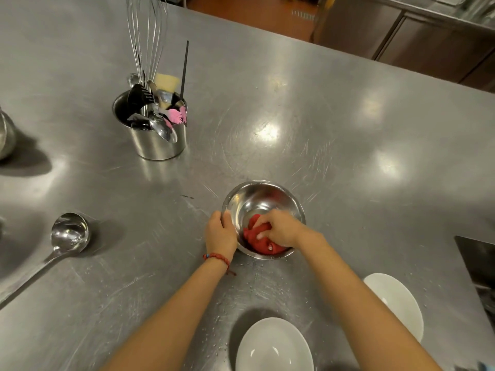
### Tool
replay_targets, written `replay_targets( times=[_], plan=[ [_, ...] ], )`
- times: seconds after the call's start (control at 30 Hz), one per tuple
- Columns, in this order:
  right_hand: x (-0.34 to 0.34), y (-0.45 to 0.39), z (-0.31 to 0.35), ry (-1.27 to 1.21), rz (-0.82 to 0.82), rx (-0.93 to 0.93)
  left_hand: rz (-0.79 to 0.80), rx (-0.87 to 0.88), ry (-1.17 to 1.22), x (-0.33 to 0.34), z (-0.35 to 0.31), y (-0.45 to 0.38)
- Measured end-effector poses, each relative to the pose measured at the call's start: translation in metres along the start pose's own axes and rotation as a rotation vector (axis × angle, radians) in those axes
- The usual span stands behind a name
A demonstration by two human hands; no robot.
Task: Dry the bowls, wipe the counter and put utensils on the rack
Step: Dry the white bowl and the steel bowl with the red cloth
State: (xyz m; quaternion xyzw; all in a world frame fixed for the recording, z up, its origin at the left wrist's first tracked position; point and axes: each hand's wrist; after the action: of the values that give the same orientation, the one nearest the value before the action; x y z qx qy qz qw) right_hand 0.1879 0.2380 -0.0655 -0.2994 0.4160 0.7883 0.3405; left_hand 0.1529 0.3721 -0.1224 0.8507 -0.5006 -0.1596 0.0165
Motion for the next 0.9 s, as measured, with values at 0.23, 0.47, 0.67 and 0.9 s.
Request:
replay_targets(
  times=[0.23,0.47,0.67,0.9],
  plan=[
    [-0.009,-0.005,-0.004,0.076,0.016,0.079,0.015,0.016,-0.040,-0.003,-0.002,-0.005],
    [0.044,-0.021,0.029,-0.646,-0.492,0.132,0.068,0.014,-0.033,-0.005,0.001,-0.009],
    [0.050,-0.041,0.056,-0.960,-0.787,0.324,0.074,-0.021,0.018,-0.006,0.007,-0.012],
    [0.034,-0.034,0.035,-0.779,-0.397,0.242,0.071,-0.027,0.044,-0.007,0.016,-0.005]
  ],
)
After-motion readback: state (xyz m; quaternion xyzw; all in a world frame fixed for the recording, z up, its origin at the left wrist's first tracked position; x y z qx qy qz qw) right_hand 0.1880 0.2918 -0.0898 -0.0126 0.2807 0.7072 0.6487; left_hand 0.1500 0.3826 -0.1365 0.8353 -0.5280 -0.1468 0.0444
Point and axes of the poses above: each hand's wrist, its own y-axis away from the middle knuckle, its own x-axis out of the palm, z = x × y, and after that the axes turned 2 degrees about -x, right-handed
